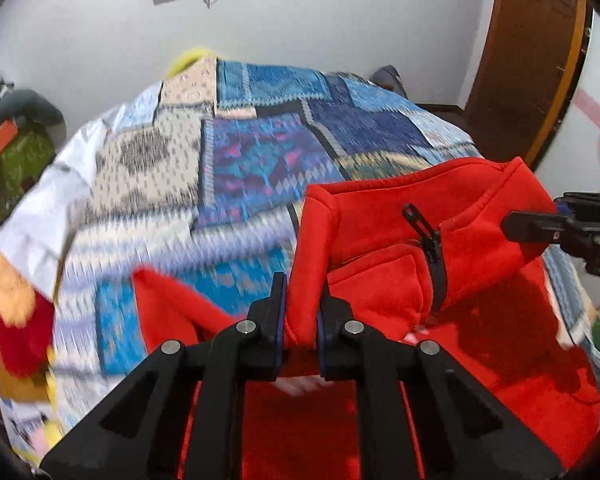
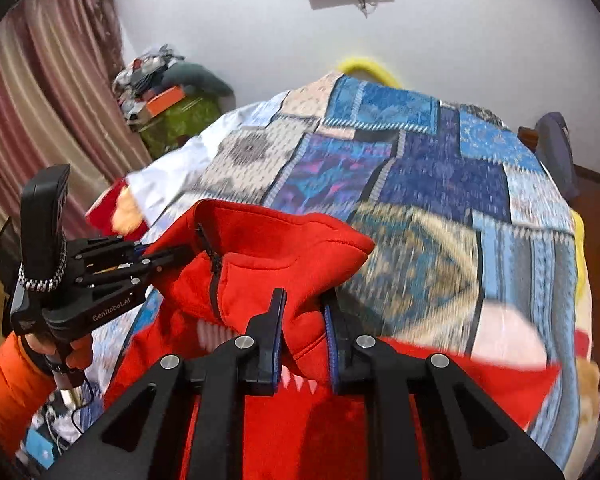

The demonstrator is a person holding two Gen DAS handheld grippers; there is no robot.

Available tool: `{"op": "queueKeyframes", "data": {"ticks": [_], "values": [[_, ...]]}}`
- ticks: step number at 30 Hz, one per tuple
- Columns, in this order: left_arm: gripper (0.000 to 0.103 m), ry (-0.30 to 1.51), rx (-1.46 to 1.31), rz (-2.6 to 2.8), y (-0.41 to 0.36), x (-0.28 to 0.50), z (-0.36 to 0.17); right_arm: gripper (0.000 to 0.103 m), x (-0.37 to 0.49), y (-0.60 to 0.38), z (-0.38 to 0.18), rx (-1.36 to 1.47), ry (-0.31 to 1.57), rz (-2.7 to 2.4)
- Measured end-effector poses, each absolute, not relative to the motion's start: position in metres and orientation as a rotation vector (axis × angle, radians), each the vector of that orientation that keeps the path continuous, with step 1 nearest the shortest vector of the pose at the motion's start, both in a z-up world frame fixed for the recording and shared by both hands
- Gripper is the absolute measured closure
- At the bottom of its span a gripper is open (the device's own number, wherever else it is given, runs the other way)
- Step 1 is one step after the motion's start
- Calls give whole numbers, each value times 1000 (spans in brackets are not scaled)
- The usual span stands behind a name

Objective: Fold large clothes

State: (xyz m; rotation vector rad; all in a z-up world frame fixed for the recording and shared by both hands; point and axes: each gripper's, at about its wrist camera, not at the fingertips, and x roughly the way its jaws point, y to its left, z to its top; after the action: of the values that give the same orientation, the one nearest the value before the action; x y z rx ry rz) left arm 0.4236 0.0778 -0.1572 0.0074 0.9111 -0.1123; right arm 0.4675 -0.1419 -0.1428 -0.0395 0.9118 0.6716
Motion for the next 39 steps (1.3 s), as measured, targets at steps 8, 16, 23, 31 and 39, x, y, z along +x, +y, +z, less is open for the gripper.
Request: {"op": "queueKeyframes", "data": {"ticks": [8, 16, 23, 31, 39], "values": [[78, 1079, -11, -119, 74, 351, -204, 88, 391, -155, -185, -110, 1047, 645], [78, 1258, 17, -11, 92, 314, -265, 86, 356, -171, -214, -216, 1171, 575], [75, 1171, -25, 53, 127, 303, -218, 86, 336, -193, -173, -211, 1124, 629], [42, 1017, -15, 67, 132, 352, -167, 86, 379, -188, -137, -170, 1022, 544], [33, 1088, 35, 53, 114, 411, -223, 86, 429, -150, -207, -248, 1152, 495]]}}
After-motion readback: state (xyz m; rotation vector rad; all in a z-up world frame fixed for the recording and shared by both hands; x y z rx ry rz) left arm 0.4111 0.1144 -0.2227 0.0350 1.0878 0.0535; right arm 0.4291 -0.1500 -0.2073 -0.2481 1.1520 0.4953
